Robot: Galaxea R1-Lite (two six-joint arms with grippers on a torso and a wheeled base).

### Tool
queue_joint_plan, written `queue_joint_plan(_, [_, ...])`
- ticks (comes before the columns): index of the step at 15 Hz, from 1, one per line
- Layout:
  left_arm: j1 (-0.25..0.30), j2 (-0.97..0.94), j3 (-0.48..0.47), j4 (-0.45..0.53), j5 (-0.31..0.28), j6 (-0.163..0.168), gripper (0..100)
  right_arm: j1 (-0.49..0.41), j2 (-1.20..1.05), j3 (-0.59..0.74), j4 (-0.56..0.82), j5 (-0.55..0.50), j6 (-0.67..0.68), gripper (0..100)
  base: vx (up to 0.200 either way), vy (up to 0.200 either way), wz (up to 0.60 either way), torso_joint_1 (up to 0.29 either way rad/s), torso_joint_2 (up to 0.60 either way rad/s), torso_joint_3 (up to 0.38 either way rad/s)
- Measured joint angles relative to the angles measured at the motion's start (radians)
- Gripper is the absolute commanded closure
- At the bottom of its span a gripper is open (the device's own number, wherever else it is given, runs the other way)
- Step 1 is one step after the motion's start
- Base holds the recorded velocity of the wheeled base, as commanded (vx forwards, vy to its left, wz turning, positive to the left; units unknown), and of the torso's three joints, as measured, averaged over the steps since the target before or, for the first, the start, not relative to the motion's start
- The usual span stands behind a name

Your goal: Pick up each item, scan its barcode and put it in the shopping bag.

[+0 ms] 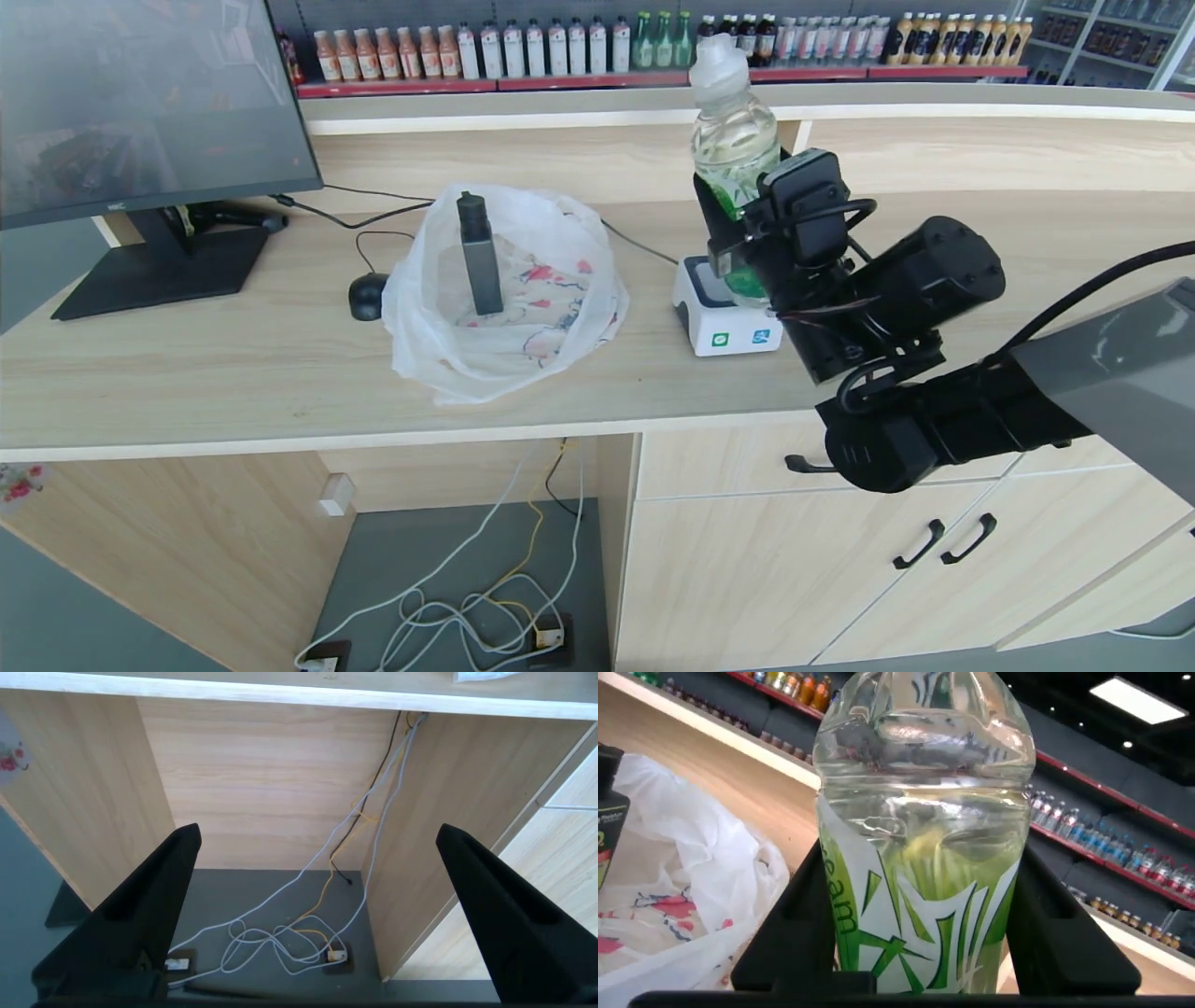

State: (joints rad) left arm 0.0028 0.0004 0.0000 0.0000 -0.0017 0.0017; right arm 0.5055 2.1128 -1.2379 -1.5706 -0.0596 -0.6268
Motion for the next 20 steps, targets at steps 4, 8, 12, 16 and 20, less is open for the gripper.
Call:
queue_joint_plan(4, [0.000,0.000,0.000,0.000,0.000,0.001,0,-0.009,-0.045,0.063,0.000,-0.001,0.158,100,0.000,0.000,0.00,0.000,0.00,0.000])
queue_joint_plan(8, [0.000,0.000,0.000,0.000,0.000,0.001,0,-0.010,-0.096,0.167,0.001,-0.029,0.346,100,0.000,0.000,0.00,0.000,0.00,0.000])
queue_joint_plan(12, [0.000,0.000,0.000,0.000,0.000,0.003,0,-0.027,-0.124,0.192,0.001,-0.156,0.446,100,0.000,0.000,0.00,0.000,0.00,0.000])
queue_joint_plan(16, [0.000,0.000,0.000,0.000,0.000,0.003,0,-0.041,-0.133,0.195,0.001,-0.164,0.473,100,0.000,0.150,0.00,0.002,0.00,0.001])
queue_joint_plan(20, [0.001,0.000,0.000,0.000,0.000,0.003,0,-0.061,-0.134,0.191,-0.001,-0.166,0.474,100,0.000,0.200,0.00,0.005,0.00,0.002])
